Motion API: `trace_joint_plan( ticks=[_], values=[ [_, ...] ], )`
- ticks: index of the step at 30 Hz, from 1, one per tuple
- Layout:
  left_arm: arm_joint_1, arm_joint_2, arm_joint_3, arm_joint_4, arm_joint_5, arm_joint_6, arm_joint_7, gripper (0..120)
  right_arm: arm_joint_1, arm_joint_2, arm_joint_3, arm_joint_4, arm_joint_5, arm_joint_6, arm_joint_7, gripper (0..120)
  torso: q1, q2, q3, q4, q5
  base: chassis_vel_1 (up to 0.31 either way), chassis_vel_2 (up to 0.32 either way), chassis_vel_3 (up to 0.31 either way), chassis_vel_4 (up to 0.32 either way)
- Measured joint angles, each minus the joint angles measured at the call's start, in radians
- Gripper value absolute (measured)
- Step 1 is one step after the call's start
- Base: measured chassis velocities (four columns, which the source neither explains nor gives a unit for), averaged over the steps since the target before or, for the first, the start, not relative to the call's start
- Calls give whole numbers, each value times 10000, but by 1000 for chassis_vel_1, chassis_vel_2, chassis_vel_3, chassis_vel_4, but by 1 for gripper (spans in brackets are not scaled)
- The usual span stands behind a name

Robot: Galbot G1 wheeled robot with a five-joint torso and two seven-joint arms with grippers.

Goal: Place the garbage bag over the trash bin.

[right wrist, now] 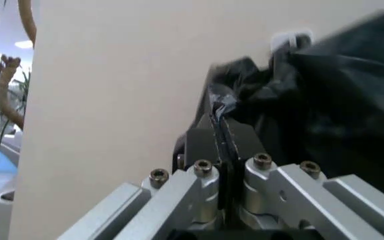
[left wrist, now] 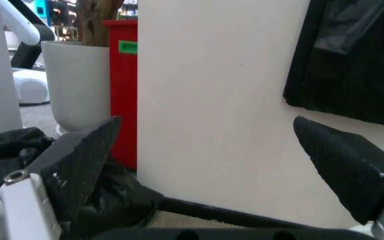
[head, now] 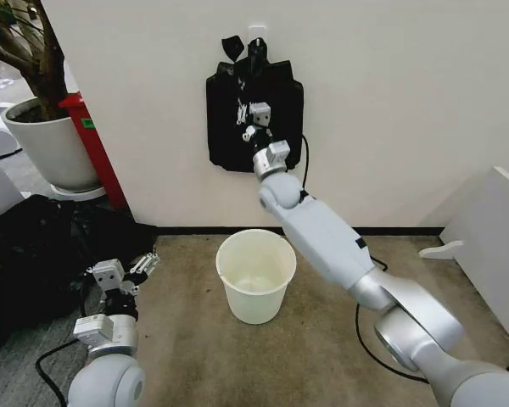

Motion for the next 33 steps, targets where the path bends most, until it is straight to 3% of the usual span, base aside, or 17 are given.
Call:
trace_joint_plan(
  ticks=[14, 33],
  values=[
    [-45, -16, 158, 15, 7, 0, -4, 100, -2109, -761, 105, 1151, -403, 196, -55, 0, 0, 0, 0, -2, 2, 0, 0, 0, 0],
    [-3, -157, 191, -9, 120, -10, -4, 100, -3586, -705, 333, 1356, -1097, 792, -685, 0, 0, 0, 1, 0, 0, 0, 0, 0, 0]
  ],
)
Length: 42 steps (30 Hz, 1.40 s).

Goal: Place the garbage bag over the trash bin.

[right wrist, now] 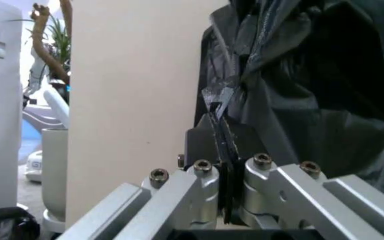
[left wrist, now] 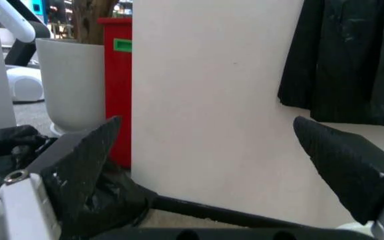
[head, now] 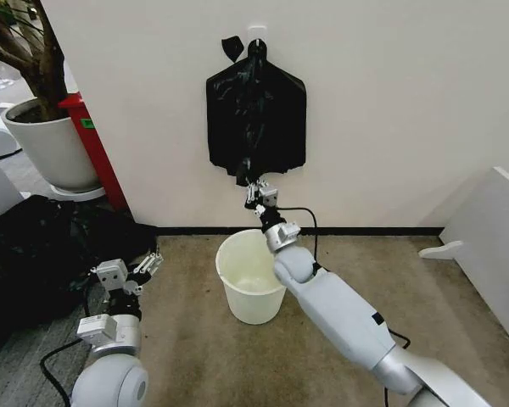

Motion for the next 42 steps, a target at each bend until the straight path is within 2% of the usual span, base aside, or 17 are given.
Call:
trace_joint_plan(
  ticks=[16, 34, 40, 42],
  values=[
    [65, -63, -5, -148, 17, -6, 6, 100, -1181, -75, 296, -30, -348, 729, -1105, 0, 0, 0, 0, 0, 1, 0, 0, 0, 0],
    [71, -7, -42, -153, 16, -6, 3, 100, -1394, -53, 515, -320, -498, 1006, -1493, 0, 0, 0, 0, -1, 0, 0, 0, 0, 0],
    [90, 48, -55, -156, -8, -6, -3, 100, -1507, 91, 979, 155, -706, 962, -1107, 18, 0, 0, 0, 2, 0, 0, 0, 0, 0],
    [88, 75, -58, -157, -23, -6, -5, 100, -1640, -27, 1186, 510, -822, 989, -1089, 30, 0, 0, 0, 1, 1, 0, 0, 0, 0]
  ],
)
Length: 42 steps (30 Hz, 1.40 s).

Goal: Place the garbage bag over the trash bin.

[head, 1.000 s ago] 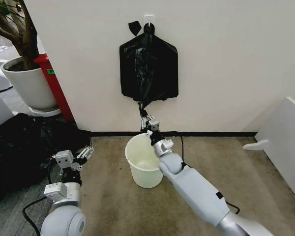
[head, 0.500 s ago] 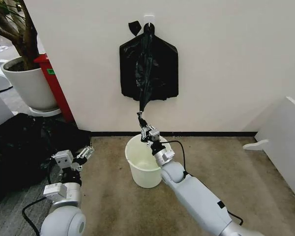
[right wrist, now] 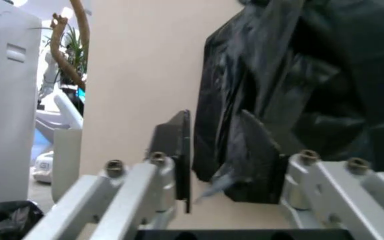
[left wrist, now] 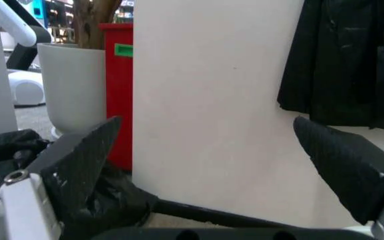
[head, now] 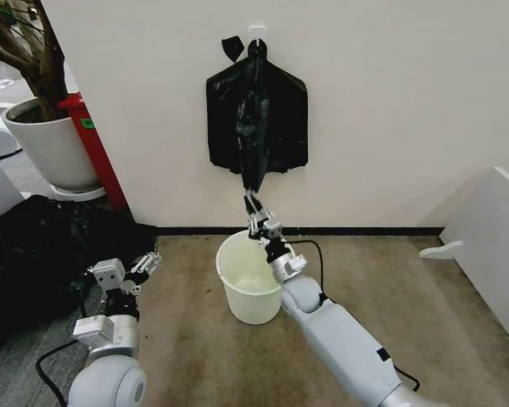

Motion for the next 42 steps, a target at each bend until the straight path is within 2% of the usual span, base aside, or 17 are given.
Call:
trace_joint_plan(
  ticks=[2, 8, 11, 14, 15, 18, 21, 26, 30, 31, 35, 36, 37, 42],
  values=[
    [-1, 6, 0, 1, -5, 0, -1, 100, -96, -122, 84, 173, -44, 9, 11, 32, 0, 0, 0, -1, -1, 0, 0, 0, 0],
    [-53, -25, 122, 141, 51, 2, -5, 100, 86, -326, 412, 356, -945, -128, 609, 59, 0, 0, 0, -3, 0, 0, 0, 0, 0],
    [-76, -44, 145, 184, 89, 5, -4, 100, 428, -326, 325, 318, -1288, -284, 894, 66, 0, 0, 0, -2, 0, 0, 0, 0, 0],
    [-114, -71, 164, 272, 138, 11, -4, 100, 1086, -217, -64, 117, -2555, -887, 1596, 81, 0, 0, 1, -2, 0, 0, 0, 0, 0],
    [-114, -71, 164, 272, 138, 11, -4, 100, 1086, -217, -64, 117, -2555, -887, 1596, 81, 0, 0, 1, -2, 0, 0, 0, 0, 0],
    [-141, -84, 152, 371, 162, 12, -2, 100, 1674, -3, -420, -119, -3939, -1915, 2400, 93, 0, 0, 1, 0, -2, 0, 0, 0, 0],
    [-175, -91, 94, 487, 164, 10, -2, 100, 2241, 256, -834, -426, -4692, -2995, 3179, 100, 0, -1, 1, 1, -3, 0, 0, 0, 0],
    [-219, -92, 14, 569, 134, 2, -14, 100, 2657, 567, -1101, -707, -5134, -4348, 4146, 97, 0, -1, 1, 2, -2, 0, 0, 0, 0],
    [-267, -87, -25, 657, 102, -12, -43, 100, 2686, 573, -1348, -598, -5230, -5837, 4694, 82, 0, -1, 1, -2, 0, 0, 0, 0, 0],
    [-267, -87, -25, 657, 102, -12, -43, 100, 2686, 573, -1348, -598, -5230, -5837, 4694, 82, 0, -1, 1, -2, 0, 0, 0, 0, 0],
    [-313, -115, 7, 740, 99, -17, -52, 100, 2686, 551, -1315, -633, -5768, -6326, 4798, 69, 0, -1, 1, -1, -1, 0, 0, 0, 0],
    [-318, -123, 21, 755, 99, -18, -52, 100, 2711, 549, -1256, -665, -5915, -6341, 4798, 61, 0, -1, 1, -2, 0, 0, 0, 0, 0],
    [-318, -123, 21, 755, 99, -18, -52, 100, 2711, 549, -1256, -665, -5915, -6341, 4798, 61, 0, -1, 1, -2, 0, 0, 0, 0, 0],
    [-354, -125, 37, 788, 102, -21, -54, 100, 2806, 545, -1206, -665, -5957, -6342, 4835, 42, 0, -1, 1, -2, -1, 0, 0, 0, 0]
  ],
)
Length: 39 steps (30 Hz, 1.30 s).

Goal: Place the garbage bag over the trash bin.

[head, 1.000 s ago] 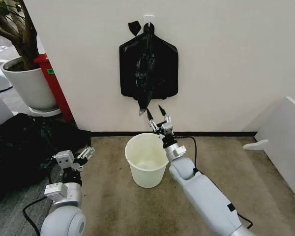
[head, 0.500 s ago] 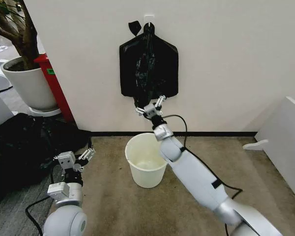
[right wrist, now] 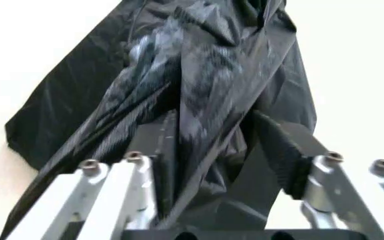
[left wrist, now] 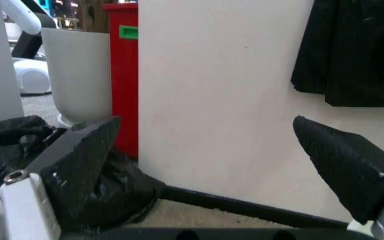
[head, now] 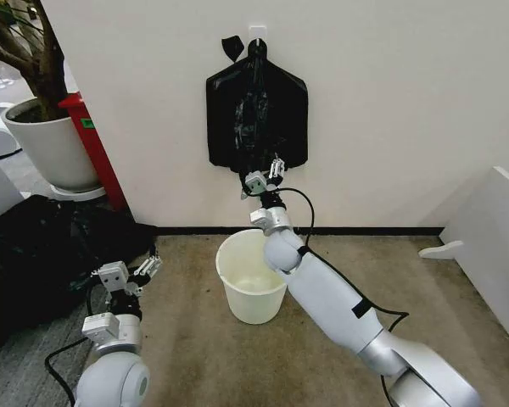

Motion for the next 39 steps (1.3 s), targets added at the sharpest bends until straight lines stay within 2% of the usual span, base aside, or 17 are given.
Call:
trace_joint_plan(
  ticks=[6, 10, 13, 17, 18, 24, 25, 30, 31, 35, 39],
  values=[
    [-8, -6, 13, 24, 4, -7, -1, 100, 37, 107, 169, 17, 5, 605, 102, 19, 0, 0, 0, 1, 0, 0, 0, 0, 0],
    [-8, -8, 13, 36, 4, -13, -1, 100, -9, 103, 226, 133, 30, 716, 154, 15, 0, 0, 0, 0, 0, 0, 0, 0, 0],
    [-6, -19, 24, 47, 5, -18, -1, 100, -126, 64, 308, 363, 97, 812, 219, 20, 0, 0, 0, 0, 0, 0, 0, 0, 0],
    [-2, -23, 36, 62, 12, -26, -1, 100, -294, -9, 427, 630, 235, 919, 250, 36, 0, 0, 0, 0, 1, 0, 0, 0, 0],
    [-2, -23, 36, 62, 12, -26, -1, 100, -294, -9, 427, 630, 235, 919, 250, 36, 0, 0, 0, 0, 1, 0, 0, 0, 0],
    [10, -18, 55, 62, 22, -31, -2, 100, -377, -121, 589, 669, 69, 983, 294, 64, 0, 0, -1, 0, 1, 0, 0, 0, 0],
    [10, -18, 55, 62, 22, -31, -2, 100, -377, -121, 589, 669, 69, 983, 294, 64, 0, 0, -1, 0, 1, 0, 0, 0, 0],
    [33, -10, 62, 40, 31, -32, -1, 100, -360, -149, 866, 540, -975, 1092, 293, 85, 0, 0, -1, 0, 1, 0, 0, 0, 0],
    [33, -10, 62, 40, 31, -32, -1, 100, -360, -149, 866, 540, -975, 1092, 293, 85, 0, 0, -1, 0, 1, 0, 0, 0, 0],
    [40, 3, 55, 31, 33, -32, -1, 100, -354, -148, 1285, 385, -2210, 1598, 146, 98, 0, 0, -1, 0, 1, 0, 0, 0, 0],
    [47, 8, 54, 30, 35, -32, 0, 100, -397, -189, 1484, 331, -2902, 1789, -69, 100, 0, 0, -1, 1, 1, 0, 0, 0, 0]
  ],
)
